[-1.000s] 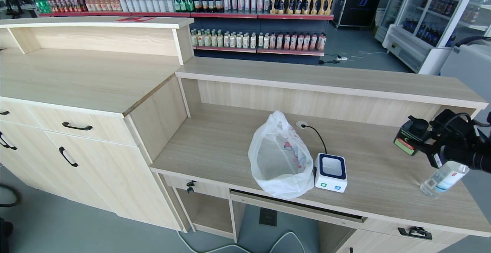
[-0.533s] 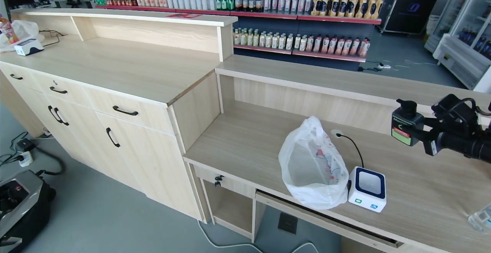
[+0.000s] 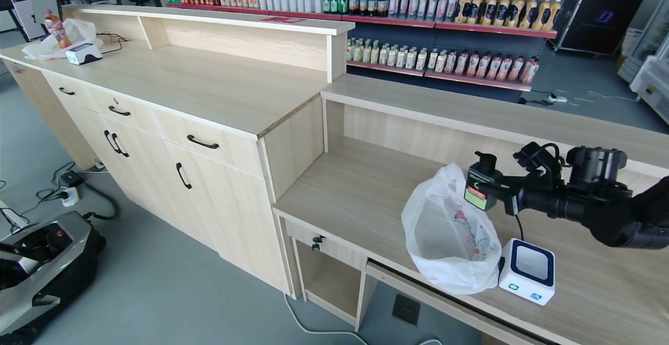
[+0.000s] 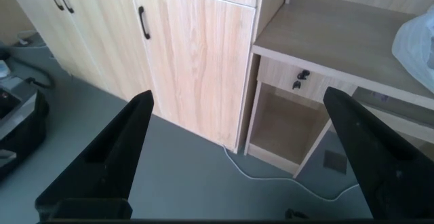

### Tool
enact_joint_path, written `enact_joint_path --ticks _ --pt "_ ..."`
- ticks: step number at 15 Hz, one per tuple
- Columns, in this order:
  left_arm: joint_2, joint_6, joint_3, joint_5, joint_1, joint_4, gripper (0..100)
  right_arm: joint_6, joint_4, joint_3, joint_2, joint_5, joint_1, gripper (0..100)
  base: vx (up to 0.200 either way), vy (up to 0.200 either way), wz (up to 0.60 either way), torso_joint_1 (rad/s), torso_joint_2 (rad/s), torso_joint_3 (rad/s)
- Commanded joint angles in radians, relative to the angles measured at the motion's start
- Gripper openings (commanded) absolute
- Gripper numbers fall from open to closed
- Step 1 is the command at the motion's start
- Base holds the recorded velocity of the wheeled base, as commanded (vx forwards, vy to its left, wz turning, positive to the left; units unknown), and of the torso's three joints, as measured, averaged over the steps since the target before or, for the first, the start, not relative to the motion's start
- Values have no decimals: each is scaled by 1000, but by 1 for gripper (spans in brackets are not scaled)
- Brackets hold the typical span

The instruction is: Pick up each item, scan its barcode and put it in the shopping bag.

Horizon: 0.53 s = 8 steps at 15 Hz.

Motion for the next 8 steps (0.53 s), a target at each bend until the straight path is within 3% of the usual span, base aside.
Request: enact_joint_path --ticks 1,8 --pt "1 0 0 0 2 0 100 -7 -6 -45 141 2 14 0 0 0 0 0 0 0" --pt "0 0 0 0 2 0 100 -47 -89 -85 275 -1 6 0 0 0 0 0 0 0"
